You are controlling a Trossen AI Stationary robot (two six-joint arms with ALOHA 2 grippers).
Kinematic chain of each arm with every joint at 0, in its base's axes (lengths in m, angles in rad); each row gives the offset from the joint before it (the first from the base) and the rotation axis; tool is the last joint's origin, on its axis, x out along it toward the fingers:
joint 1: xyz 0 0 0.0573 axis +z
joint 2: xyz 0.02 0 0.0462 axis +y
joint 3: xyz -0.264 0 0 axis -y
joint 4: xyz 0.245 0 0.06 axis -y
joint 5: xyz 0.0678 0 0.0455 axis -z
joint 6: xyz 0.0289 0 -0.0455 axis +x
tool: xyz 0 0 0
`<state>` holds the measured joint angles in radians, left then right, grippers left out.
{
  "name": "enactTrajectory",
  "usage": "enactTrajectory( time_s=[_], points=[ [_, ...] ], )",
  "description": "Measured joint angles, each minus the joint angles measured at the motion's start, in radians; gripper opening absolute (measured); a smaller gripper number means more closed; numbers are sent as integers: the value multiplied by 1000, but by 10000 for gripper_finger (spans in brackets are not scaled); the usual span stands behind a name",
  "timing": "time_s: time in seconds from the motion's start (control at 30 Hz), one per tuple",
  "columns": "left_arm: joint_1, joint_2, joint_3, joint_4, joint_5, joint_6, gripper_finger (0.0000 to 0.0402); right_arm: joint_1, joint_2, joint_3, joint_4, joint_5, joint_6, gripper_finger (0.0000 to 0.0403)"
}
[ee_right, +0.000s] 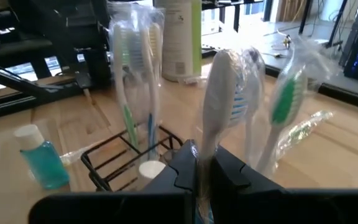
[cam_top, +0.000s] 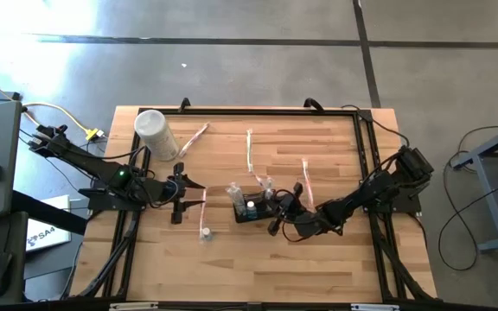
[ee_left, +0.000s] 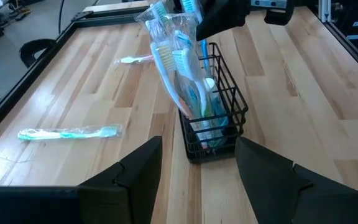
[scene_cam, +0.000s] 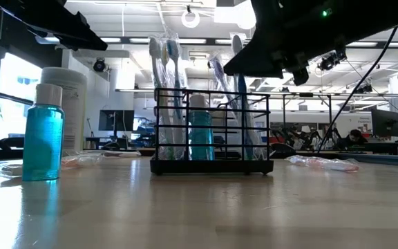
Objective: Pick & Place toothbrushing station
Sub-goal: Put the blue toothbrush into the black wire organizer
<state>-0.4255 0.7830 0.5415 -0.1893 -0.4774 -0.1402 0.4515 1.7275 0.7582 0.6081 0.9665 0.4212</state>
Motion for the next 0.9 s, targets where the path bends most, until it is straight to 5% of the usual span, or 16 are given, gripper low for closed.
enactTrajectory(
  time_s=[0.33, 0.9],
  points=[
    [0, 0, 0, -17, 0, -49, 200, 0, 0, 0, -75, -4, 76, 20],
    [0, 0, 0, -23, 0, -52, 200, 9, -31, 0, -44, -67, -44, 185]
  ],
)
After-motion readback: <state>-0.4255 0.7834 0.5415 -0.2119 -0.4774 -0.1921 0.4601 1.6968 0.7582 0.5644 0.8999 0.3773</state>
